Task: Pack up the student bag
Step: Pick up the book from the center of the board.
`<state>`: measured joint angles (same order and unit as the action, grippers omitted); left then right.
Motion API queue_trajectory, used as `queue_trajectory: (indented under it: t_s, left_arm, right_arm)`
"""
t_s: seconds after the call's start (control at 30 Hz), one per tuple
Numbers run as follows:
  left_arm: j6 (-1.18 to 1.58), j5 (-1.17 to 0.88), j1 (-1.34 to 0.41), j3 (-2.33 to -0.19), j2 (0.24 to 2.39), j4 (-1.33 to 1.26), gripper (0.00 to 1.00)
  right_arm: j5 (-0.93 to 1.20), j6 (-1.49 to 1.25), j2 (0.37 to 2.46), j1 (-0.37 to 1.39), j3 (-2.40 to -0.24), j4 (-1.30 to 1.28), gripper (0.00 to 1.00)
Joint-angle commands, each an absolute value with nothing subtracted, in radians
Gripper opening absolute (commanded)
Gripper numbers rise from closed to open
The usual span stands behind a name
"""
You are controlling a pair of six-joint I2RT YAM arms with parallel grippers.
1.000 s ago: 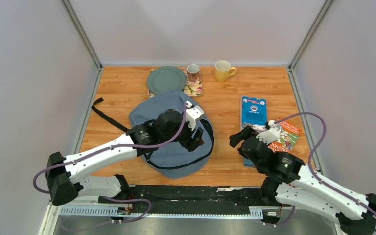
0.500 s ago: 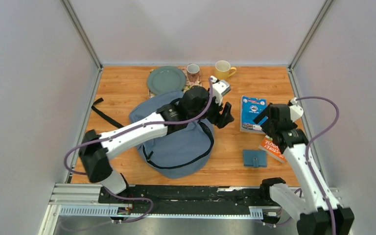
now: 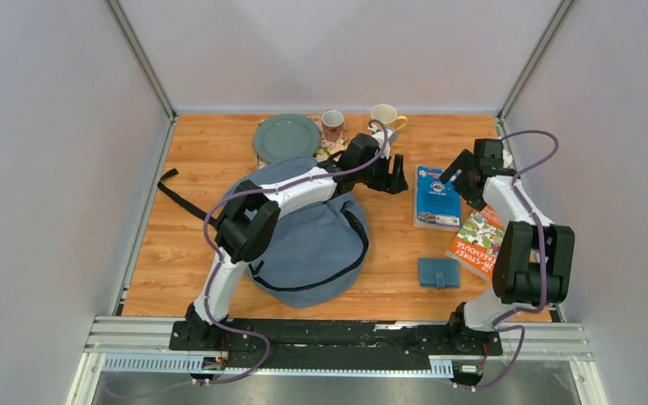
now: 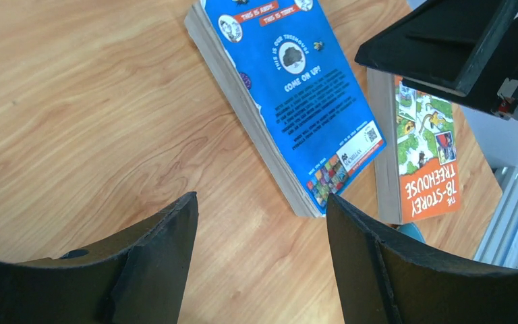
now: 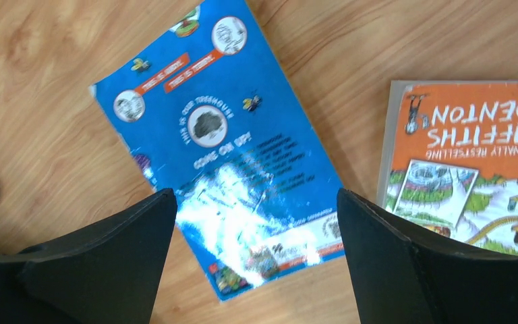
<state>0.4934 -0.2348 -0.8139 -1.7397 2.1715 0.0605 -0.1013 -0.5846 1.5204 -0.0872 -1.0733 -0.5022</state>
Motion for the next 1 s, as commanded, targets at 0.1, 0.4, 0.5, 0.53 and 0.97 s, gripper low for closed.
queue_trajectory:
  t_s: [0.1, 0.4, 0.5, 0.53, 0.97]
  left_arm:
    - [0.592, -0.34, -0.807, -1.828, 2.296, -0.099, 0.77]
    - [0.675, -0.405, -0.805, -1.884, 2.433, -0.134, 0.78]
    - [0.693, -0.426, -0.807, -1.911, 2.468, -0.109, 0.78]
    - [0.701, -0.434, -0.807, -1.911, 2.476, -0.112, 0.78]
    - [0.759, -0.502, -0.822, -1.93, 2.428, -0.11, 0.53]
  right_arm:
    - [0.112, -0.5, 1.692, -0.159, -1.117, -0.358, 0.91]
    - [0.241, -0.482, 1.723, -0.163, -1.037, -0.295, 0.9]
    - [0.305, -0.497, 1.709, -0.163, -0.993, -0.269, 0.89]
    - [0.33, -0.5, 1.706, -0.163, -0.98, -0.261, 0.89]
    - [0.452, -0.563, 1.704, -0.163, -0.884, -0.169, 0.88]
